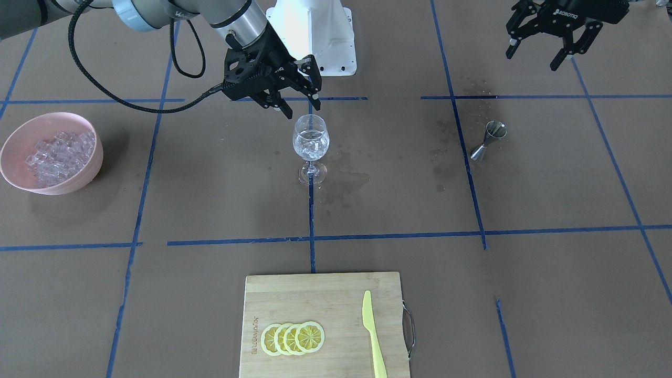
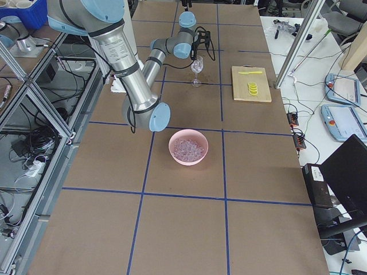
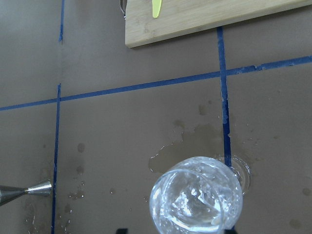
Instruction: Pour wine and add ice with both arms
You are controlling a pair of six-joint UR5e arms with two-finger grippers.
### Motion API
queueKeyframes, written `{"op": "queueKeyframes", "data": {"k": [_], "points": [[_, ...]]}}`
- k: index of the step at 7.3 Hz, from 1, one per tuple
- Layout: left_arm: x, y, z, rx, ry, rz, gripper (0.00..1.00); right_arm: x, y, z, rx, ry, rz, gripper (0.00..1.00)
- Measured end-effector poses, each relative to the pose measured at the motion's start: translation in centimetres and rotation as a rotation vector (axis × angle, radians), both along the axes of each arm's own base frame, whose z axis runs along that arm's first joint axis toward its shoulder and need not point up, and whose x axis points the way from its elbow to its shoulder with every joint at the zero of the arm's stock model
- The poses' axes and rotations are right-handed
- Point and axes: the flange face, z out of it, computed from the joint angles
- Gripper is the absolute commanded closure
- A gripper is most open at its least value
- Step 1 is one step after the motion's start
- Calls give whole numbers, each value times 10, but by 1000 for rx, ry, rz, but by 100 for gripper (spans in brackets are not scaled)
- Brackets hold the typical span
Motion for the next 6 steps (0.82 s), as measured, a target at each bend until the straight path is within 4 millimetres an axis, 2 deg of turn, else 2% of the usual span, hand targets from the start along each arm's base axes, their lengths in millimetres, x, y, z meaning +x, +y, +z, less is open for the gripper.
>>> {"op": "queueKeyframes", "data": {"k": [1,3,4,5,6], "points": [[-10,-20,-10,16,-39,-15,0,0,0,-1,-1,-1,1,0],[-32,-76,-37,54,-130,-36,0,11,-7,0,-4,0,14,0],[-44,-105,-43,63,-175,-38,0,23,-15,2,-13,17,27,0],[-50,-131,-39,63,-211,-28,0,39,-25,6,-16,54,36,0],[-48,-155,-34,54,-230,-21,0,53,-37,14,1,99,39,0]]}}
